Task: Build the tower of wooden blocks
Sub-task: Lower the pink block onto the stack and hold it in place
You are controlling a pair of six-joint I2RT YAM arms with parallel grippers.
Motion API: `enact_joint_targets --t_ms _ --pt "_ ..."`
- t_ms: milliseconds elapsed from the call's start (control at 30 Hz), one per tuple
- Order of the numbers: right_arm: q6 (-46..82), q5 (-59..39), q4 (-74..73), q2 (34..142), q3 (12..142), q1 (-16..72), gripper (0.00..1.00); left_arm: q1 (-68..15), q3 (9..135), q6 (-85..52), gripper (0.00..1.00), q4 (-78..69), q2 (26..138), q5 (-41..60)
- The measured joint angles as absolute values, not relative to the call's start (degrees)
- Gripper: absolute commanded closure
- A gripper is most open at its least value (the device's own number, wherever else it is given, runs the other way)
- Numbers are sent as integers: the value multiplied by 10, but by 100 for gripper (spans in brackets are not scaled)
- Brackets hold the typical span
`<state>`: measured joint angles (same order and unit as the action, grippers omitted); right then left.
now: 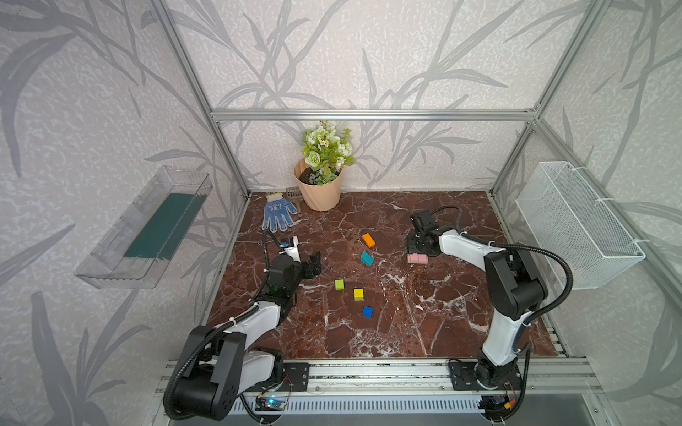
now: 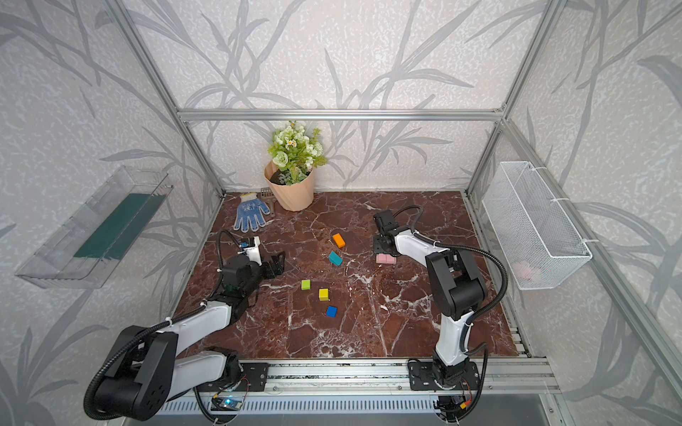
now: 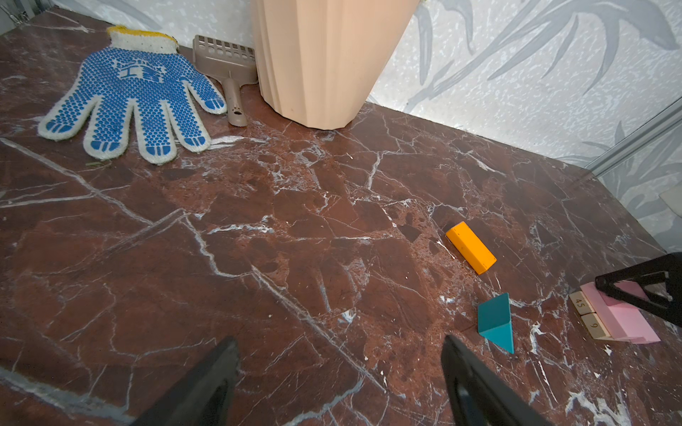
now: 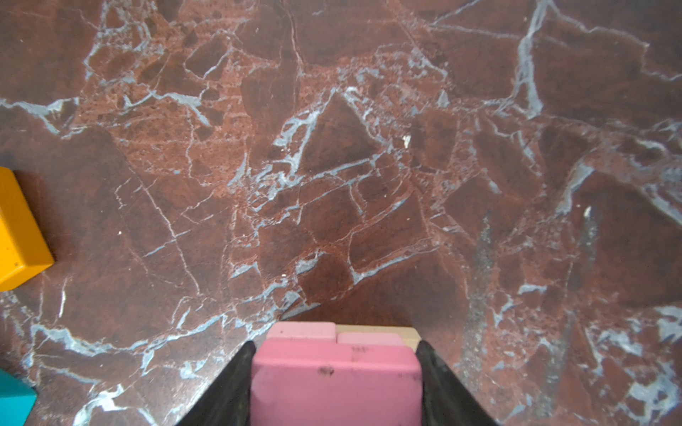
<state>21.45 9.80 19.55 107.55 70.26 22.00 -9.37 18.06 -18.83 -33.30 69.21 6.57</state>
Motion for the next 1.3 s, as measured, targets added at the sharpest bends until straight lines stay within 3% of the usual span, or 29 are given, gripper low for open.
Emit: enact_joint_targets --t_ms 633,1300 --pt "216 99 195 1066 691 220 25 -94 184 -189 13 -333 693 66" --pt "216 98 194 1052 684 220 27 -94 186 -189 13 -332 696 66"
